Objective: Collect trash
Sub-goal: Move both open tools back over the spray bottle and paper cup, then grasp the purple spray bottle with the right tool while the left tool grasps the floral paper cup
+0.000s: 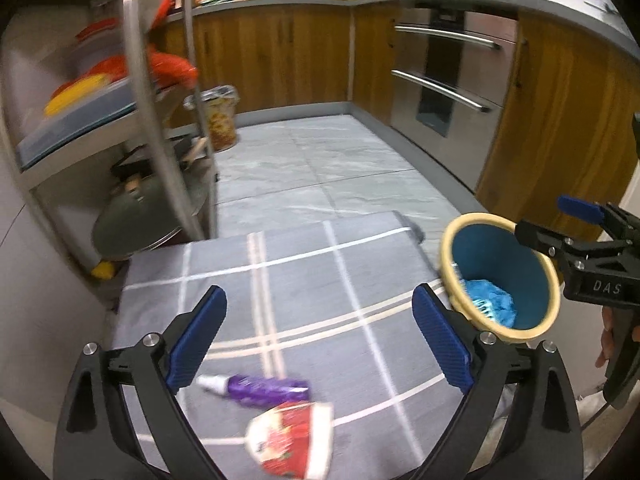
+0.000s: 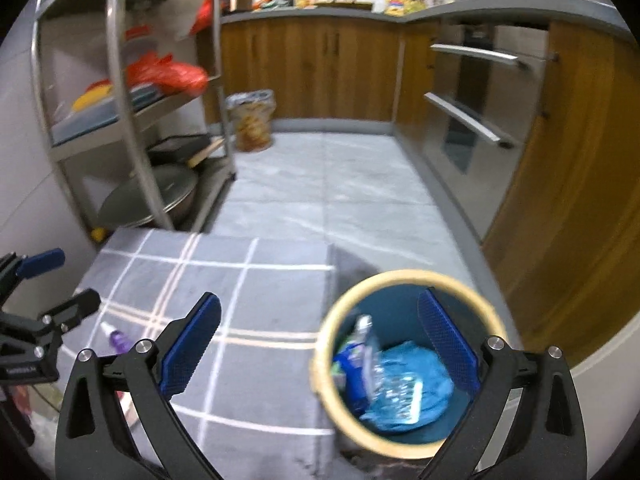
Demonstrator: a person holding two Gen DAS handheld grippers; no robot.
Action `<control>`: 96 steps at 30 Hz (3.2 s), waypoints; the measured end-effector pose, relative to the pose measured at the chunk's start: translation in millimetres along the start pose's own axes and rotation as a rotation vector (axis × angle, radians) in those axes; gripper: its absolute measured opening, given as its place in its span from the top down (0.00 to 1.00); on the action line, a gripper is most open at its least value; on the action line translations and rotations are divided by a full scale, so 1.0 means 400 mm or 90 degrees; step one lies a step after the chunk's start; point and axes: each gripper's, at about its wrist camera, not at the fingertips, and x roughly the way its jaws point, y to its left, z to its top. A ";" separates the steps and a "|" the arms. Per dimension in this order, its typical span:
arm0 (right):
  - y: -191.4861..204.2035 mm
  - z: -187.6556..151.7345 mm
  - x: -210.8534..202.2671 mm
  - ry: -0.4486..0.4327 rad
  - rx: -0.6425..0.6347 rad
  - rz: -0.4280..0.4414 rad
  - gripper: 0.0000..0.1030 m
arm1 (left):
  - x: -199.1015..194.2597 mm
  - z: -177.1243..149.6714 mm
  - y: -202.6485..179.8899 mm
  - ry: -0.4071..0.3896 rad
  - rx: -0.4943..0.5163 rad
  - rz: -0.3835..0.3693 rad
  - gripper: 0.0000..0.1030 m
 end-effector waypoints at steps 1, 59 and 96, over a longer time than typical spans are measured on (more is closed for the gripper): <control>0.013 -0.001 0.003 0.000 -0.003 0.003 0.05 | -0.006 -0.009 0.024 0.004 -0.011 0.007 0.10; 0.622 -0.163 0.364 0.312 -0.282 0.146 0.63 | 0.060 -0.211 0.457 0.140 -0.145 0.162 0.08; 0.199 -0.081 0.231 0.225 -0.092 0.040 0.69 | 0.191 -0.287 0.067 0.257 0.059 -0.057 0.08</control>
